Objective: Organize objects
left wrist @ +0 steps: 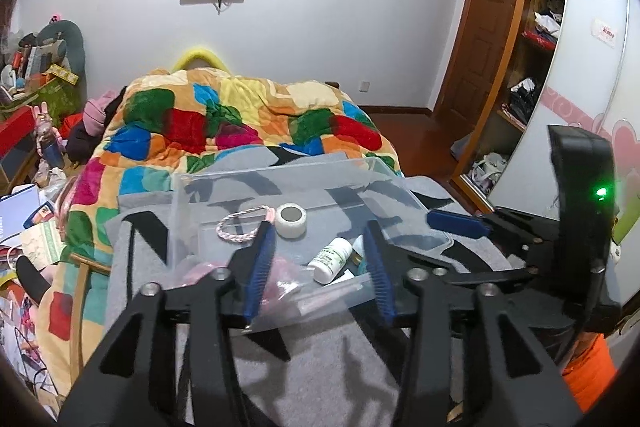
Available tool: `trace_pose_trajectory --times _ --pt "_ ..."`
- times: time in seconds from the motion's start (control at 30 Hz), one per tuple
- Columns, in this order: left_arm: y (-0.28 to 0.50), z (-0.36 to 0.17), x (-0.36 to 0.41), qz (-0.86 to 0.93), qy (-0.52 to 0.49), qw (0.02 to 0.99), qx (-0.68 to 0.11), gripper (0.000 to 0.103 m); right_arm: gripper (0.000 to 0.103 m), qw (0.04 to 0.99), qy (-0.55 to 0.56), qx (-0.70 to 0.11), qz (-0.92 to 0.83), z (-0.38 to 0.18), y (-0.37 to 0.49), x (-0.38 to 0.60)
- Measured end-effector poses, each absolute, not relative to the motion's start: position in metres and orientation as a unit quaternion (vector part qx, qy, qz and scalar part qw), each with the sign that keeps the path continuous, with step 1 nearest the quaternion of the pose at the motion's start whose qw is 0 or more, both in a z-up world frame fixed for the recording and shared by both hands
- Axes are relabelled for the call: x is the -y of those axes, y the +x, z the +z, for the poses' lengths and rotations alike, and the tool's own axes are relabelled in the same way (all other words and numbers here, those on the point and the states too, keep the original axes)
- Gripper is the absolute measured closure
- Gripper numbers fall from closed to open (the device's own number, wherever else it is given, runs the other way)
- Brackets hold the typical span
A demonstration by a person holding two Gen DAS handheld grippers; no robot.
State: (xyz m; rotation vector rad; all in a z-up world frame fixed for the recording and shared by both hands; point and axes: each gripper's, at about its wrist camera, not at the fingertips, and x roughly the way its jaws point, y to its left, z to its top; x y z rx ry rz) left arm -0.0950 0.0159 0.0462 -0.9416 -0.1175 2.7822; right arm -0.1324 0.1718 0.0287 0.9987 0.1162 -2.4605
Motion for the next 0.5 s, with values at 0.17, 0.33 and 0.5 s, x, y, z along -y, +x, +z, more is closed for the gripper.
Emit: trace_pose_trajectory --times 0.17,0.33,0.5 --pt "-0.076 0.049 -0.007 0.947 -0.304 0.091 0.042 0.031 0.026 0.240 0.343 -0.028 -0.908 0.043 -0.114 -0.181" --pt "-0.061 0.042 -0.004 0.947 -0.308 0.083 0.038 0.020 0.020 0.235 0.322 -0.020 -0.917 0.050 -0.091 -0.189" --pt "-0.047 0.034 -0.001 0.946 -0.310 0.081 0.042 0.015 0.017 0.232 0.316 -0.017 -0.920 0.046 -0.074 -0.191"
